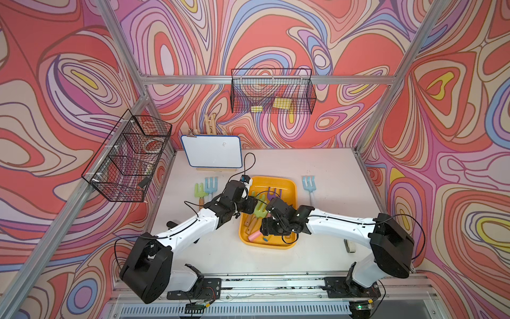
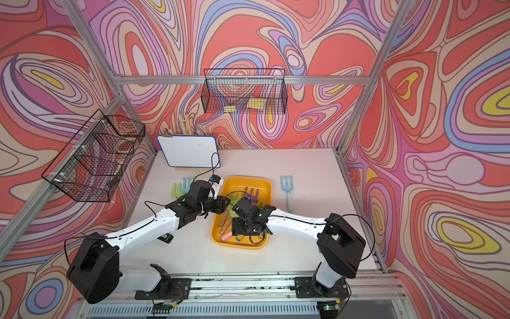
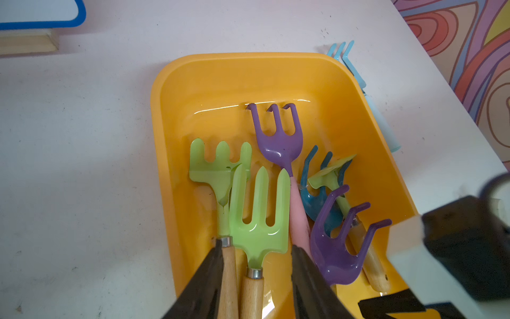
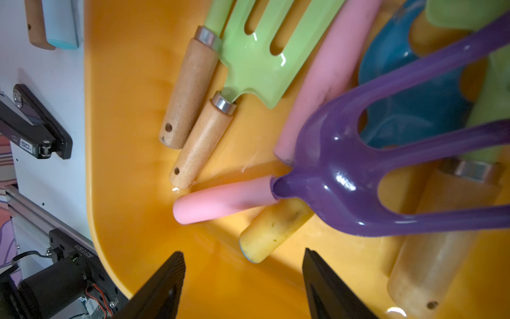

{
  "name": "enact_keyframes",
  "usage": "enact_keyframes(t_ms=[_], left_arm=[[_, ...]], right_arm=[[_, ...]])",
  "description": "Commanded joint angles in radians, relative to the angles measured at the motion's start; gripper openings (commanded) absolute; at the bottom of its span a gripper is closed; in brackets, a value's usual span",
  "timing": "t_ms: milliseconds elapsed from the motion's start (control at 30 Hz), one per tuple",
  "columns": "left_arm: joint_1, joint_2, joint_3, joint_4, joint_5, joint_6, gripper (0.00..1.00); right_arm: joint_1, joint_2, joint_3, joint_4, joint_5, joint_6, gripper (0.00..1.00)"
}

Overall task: Take the hand rake out of the storage box
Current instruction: Adjust the rake in the storage box.

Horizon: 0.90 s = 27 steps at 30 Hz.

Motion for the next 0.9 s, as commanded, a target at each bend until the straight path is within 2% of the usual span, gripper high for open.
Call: enact_keyframes(t_ms=[0,400,633,867], left_arm=[[-0.003,-0.031,0.005,-0.022,-0.026,0.012,0.45],[-0.003,-0.048,-0.005,-0.018,-0.058,0.017,0.45],[-0.003,-0.048,-0.004,-0.017,-0.058,0.017,0.45],[-0.003,-0.041,-0.002,-0.018,-0.054,0.017,0.45]], right_arm=[[0.003,0.046,-0.016,0.055,-0.023,0.019,0.73],[-0.013,0.151,0.013,0.171,-0.011,0.016,0.79],[-0.069,0.103,0.007,0.164,0.077,-0.011,0.79],[-0.074,0.117,0.062,0.12,0.186,-0.059,0.77]])
